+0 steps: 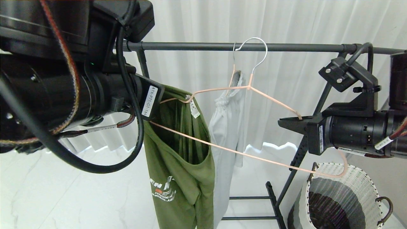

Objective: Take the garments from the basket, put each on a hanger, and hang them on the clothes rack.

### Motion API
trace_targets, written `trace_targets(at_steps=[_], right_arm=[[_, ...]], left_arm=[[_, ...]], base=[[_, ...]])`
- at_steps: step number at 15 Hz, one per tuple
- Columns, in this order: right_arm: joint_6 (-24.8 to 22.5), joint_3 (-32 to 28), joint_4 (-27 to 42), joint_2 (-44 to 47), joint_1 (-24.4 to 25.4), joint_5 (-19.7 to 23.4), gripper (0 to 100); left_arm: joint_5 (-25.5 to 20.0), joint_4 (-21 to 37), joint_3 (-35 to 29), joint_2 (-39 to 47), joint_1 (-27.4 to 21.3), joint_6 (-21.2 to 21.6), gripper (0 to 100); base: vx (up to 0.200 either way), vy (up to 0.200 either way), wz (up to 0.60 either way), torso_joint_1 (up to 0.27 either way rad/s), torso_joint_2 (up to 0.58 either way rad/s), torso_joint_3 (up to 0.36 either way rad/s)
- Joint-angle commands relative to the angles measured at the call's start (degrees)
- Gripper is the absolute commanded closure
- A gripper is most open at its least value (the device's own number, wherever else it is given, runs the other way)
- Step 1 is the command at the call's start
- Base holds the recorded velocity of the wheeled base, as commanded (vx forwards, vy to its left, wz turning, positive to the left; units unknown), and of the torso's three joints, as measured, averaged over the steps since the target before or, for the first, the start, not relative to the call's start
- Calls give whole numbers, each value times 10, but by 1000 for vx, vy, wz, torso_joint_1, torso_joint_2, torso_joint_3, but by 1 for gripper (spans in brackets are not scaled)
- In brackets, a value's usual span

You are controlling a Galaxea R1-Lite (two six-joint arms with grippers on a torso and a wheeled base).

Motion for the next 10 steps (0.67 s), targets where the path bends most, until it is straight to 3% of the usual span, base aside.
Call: trace_targets(at_steps=[1, 5, 8, 10], right_arm=[[0, -1, -16, 9, 1, -6, 100], [2, 2, -21, 10, 47, -13, 100], [3, 3, -33, 14, 58, -13, 100], [13, 8, -57, 6, 84, -13, 100]], left_arm=[[-2, -1, 0, 7, -16, -2, 100], [-2, -2, -36, 37, -26, -51, 100], [-3, -3, -48, 41, -26, -58, 100], [-2, -3, -68, 54, -26, -98, 100]], base=[[0, 0, 0, 0, 0, 0], [0, 0, 0, 0, 0, 0], [0, 0, 0, 0, 0, 0], [0, 0, 0, 0, 0, 0]])
